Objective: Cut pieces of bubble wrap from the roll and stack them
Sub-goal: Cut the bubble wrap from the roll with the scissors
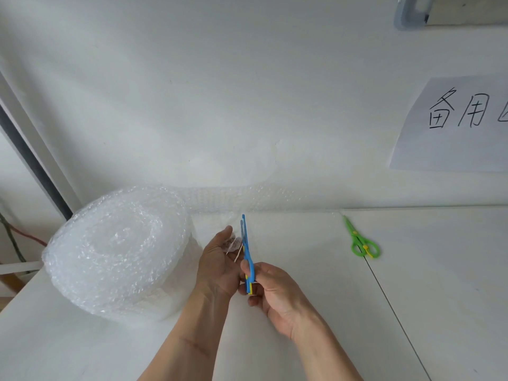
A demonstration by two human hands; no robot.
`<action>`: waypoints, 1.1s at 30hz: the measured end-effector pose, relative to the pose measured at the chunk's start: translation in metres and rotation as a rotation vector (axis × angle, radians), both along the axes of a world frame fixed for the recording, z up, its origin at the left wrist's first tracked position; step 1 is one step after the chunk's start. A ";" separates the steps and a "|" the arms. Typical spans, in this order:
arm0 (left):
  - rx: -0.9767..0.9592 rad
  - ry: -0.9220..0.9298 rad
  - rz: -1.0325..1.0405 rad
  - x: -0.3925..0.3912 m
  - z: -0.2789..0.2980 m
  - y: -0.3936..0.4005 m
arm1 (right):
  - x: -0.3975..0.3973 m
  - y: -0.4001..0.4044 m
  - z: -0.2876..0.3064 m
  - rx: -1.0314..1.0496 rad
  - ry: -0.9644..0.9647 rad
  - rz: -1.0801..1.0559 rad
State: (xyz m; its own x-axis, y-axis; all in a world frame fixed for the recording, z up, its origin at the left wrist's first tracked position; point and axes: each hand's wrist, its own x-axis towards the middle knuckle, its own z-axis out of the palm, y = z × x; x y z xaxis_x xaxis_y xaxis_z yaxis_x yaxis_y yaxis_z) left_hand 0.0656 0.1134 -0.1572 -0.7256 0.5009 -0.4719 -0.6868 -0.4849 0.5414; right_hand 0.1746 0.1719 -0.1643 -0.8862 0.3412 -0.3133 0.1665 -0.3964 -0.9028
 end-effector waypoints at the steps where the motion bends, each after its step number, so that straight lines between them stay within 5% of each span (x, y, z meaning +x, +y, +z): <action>1: -0.007 0.005 -0.006 0.000 0.000 0.000 | 0.000 0.000 0.001 0.004 0.002 0.002; 21: -0.193 -0.045 0.040 0.001 0.002 0.011 | 0.000 0.005 0.005 -0.074 -0.013 0.000; 33: 0.078 0.042 0.021 0.013 -0.010 0.008 | 0.009 0.004 0.001 -0.081 -0.048 -0.024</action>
